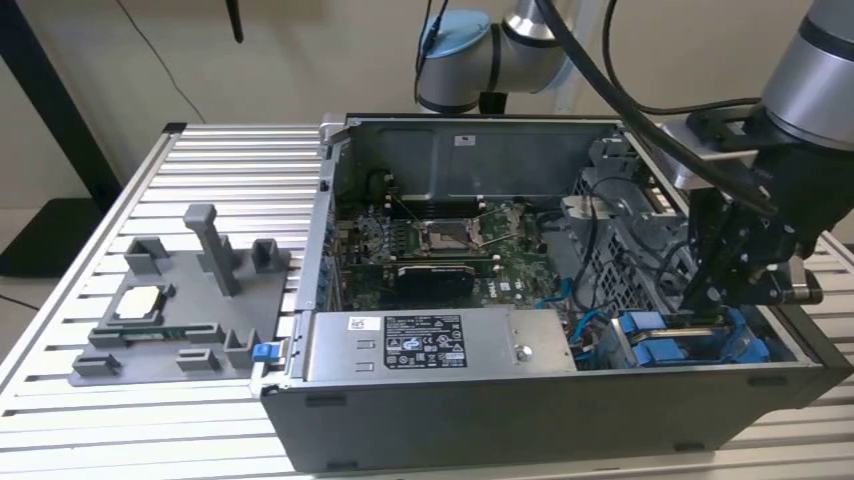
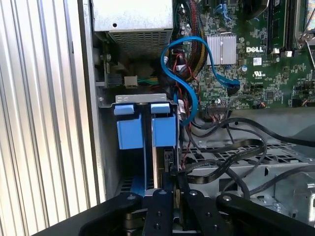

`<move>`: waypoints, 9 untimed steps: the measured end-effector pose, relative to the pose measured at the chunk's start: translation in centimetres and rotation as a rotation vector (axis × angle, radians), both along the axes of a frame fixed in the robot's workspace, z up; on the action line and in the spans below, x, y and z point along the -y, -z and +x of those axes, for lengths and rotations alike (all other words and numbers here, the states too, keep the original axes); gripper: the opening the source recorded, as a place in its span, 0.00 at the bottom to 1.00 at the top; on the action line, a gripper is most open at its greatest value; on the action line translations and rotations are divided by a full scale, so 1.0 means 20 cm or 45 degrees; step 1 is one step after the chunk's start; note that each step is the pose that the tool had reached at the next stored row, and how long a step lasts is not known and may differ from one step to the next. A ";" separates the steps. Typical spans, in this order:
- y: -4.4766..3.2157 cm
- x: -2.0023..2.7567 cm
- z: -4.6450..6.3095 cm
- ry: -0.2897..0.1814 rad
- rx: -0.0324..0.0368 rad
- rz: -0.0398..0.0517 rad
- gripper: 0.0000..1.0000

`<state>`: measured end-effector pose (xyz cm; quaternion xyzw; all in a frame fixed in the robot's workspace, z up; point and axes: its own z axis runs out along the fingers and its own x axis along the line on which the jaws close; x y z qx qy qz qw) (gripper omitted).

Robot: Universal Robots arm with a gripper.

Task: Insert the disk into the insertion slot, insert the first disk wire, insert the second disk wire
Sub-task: 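Insert the second disk wire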

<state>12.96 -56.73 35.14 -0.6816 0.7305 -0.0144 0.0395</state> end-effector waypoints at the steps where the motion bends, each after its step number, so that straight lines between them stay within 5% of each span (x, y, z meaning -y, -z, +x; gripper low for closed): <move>1: 0.000 0.000 0.00 0.000 0.0000 0.000 0.00; 2: 0.000 0.000 0.00 0.000 0.0000 0.000 1.00; 4: -0.002 0.000 0.00 0.002 0.0000 0.015 1.00; 7: -0.001 0.000 0.00 0.010 0.0004 0.073 1.00; 9: -0.010 0.000 0.00 0.015 0.0004 0.093 1.00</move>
